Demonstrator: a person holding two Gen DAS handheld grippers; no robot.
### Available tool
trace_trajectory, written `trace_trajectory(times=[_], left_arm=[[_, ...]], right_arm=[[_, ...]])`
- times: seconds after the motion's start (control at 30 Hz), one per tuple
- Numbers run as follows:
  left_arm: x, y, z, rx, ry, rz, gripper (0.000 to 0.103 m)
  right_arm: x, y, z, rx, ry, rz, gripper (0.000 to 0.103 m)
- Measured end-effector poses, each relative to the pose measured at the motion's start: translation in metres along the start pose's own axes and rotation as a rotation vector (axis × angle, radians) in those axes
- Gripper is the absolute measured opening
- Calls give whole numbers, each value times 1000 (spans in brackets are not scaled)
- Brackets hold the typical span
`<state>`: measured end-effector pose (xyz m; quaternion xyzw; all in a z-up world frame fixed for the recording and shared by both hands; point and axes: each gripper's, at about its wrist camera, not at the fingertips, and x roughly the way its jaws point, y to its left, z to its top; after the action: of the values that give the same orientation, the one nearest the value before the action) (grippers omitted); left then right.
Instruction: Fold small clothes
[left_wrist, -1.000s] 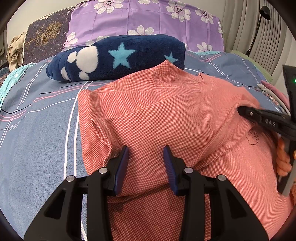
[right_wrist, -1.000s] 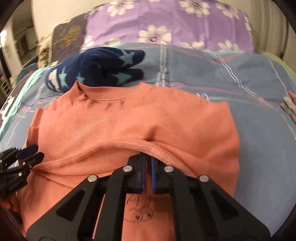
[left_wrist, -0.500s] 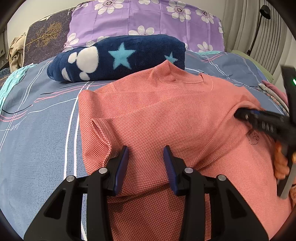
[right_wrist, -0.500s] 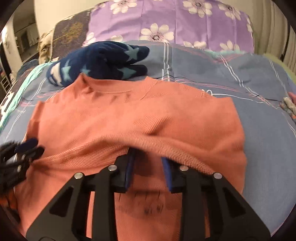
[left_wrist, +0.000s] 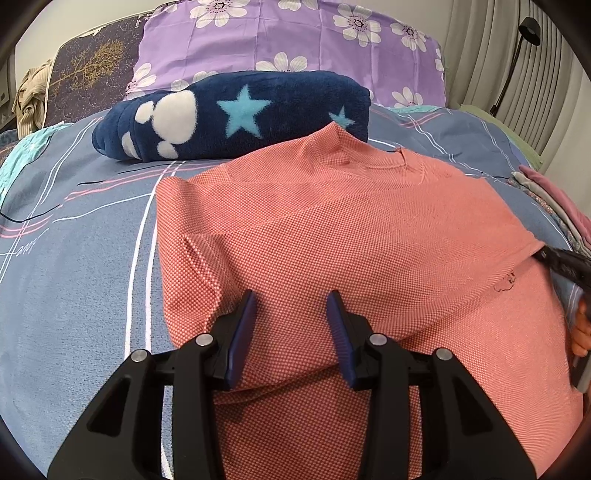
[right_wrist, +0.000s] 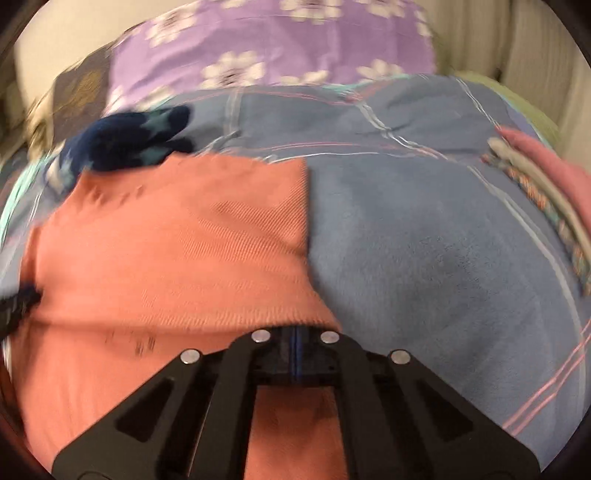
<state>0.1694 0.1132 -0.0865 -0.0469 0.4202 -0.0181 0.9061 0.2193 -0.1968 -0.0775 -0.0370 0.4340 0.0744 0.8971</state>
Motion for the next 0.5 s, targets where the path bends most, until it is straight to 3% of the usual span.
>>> trace_trajectory(times=[0.03, 0.07, 0.1, 0.27, 0.37, 0.43, 0.5], left_arm=[[0, 1, 1, -2, 1, -3, 42], [0, 1, 1, -3, 1, -6, 42], [0, 1, 1, -3, 1, -7, 43], [0, -2, 1, 7, 4, 4, 43], [0, -1, 1, 5, 5, 2, 43], [-1, 1, 1, -5, 3, -13, 44], [-10, 3, 0, -10, -11, -26, 46]], right_arm=[[-9, 4, -4, -36, -9, 3, 14], [-19, 8, -9, -65, -23, 20, 28], [-30, 12, -12, -96, -49, 45, 32], [-55, 28, 0, -150, -187, 145, 34], [-26, 28, 12, -122, -137, 141, 42], [22, 16, 9, -58, 20, 46, 42], [14, 6, 4, -25, -9, 95, 42]])
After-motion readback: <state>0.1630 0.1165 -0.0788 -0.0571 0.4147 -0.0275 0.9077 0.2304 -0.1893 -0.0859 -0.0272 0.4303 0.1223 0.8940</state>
